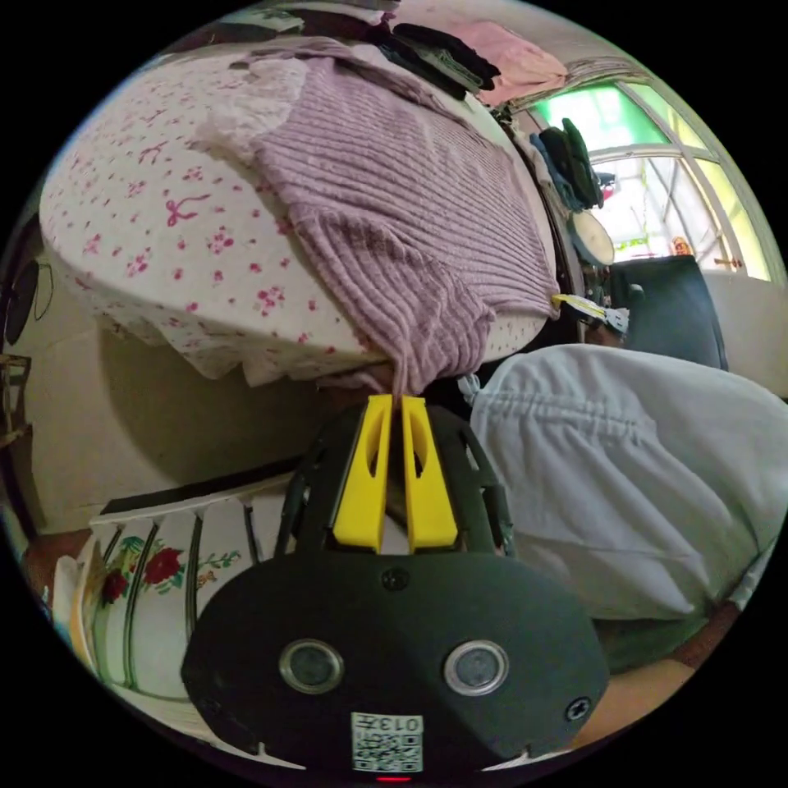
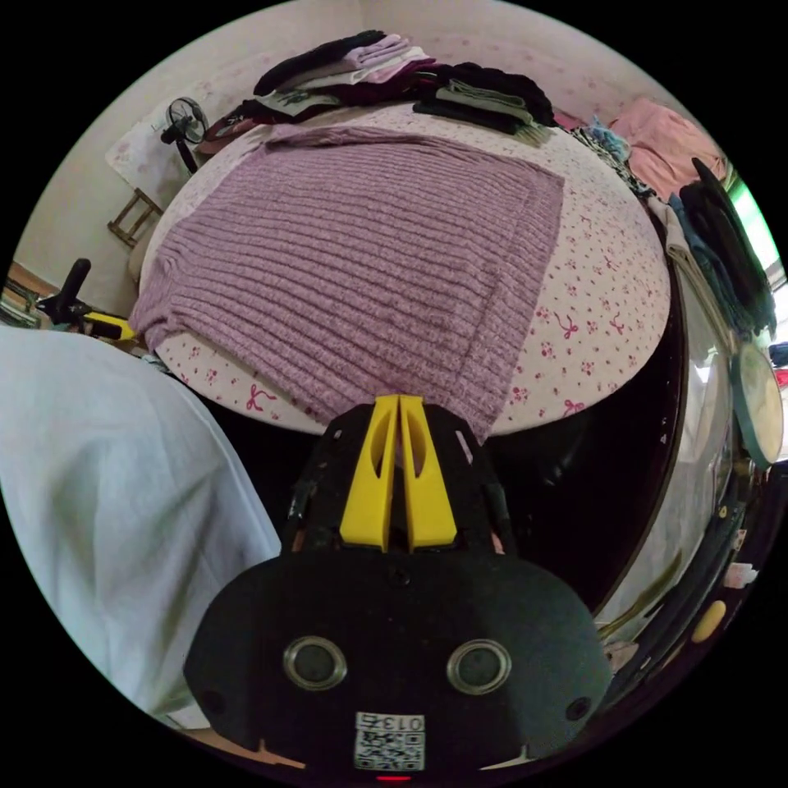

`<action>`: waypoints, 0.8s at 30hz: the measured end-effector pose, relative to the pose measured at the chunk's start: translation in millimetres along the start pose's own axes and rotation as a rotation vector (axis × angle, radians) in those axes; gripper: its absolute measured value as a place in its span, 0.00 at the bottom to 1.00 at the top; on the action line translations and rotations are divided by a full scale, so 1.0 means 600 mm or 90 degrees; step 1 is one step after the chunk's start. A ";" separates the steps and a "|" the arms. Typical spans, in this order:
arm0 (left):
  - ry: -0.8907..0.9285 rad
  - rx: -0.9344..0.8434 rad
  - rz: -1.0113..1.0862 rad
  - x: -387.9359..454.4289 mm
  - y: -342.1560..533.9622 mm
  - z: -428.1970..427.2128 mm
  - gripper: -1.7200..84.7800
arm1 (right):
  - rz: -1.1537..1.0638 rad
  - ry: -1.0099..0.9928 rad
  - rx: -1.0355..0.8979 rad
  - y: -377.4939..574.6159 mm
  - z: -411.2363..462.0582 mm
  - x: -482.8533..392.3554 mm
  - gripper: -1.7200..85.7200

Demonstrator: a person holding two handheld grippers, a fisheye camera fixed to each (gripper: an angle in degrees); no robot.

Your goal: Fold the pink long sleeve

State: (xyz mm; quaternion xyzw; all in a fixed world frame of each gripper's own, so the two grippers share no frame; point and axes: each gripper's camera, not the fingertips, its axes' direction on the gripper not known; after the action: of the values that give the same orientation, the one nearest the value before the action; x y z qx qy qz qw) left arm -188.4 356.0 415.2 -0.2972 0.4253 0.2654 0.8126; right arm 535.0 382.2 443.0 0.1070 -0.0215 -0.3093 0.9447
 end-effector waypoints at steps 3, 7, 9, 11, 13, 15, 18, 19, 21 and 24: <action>0.043 0.052 0.019 -0.013 0.005 -0.074 0.02 | 0.010 -0.001 0.043 -0.011 -0.015 0.023 0.02; -0.034 0.136 0.032 0.004 -0.036 -0.150 0.02 | 0.050 0.023 0.071 -0.044 -0.012 0.059 0.02; -0.089 0.126 0.045 0.025 -0.085 -0.139 0.02 | 0.058 0.013 0.080 -0.084 -0.001 0.079 0.02; -0.134 0.132 0.078 0.059 -0.160 -0.108 0.02 | 0.056 0.018 0.089 -0.119 0.009 0.087 0.02; -0.139 0.152 0.099 0.079 -0.213 -0.085 0.02 | 0.057 0.007 0.090 -0.152 0.024 0.094 0.02; -0.132 0.164 0.110 0.087 -0.258 -0.062 0.02 | 0.056 -0.006 0.090 -0.186 0.047 0.105 0.02; -0.132 0.147 0.092 0.077 -0.313 -0.023 0.02 | 0.062 -0.003 0.046 -0.207 0.085 0.126 0.02; -0.140 0.121 0.079 0.070 -0.326 -0.010 0.02 | 0.058 -0.008 0.049 -0.208 0.089 0.130 0.02; -0.135 0.121 0.080 0.062 -0.326 -0.007 0.02 | 0.063 -0.031 0.053 -0.210 0.092 0.155 0.02; -0.105 0.120 0.038 0.031 -0.318 -0.017 0.02 | 0.093 -0.040 0.031 -0.224 0.092 0.189 0.02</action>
State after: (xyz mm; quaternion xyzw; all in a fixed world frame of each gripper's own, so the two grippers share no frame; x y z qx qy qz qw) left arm -54.2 222.0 443.9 -0.1838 0.3889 0.2721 0.8608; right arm 542.9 199.4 465.2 0.1184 -0.0665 -0.2422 0.9607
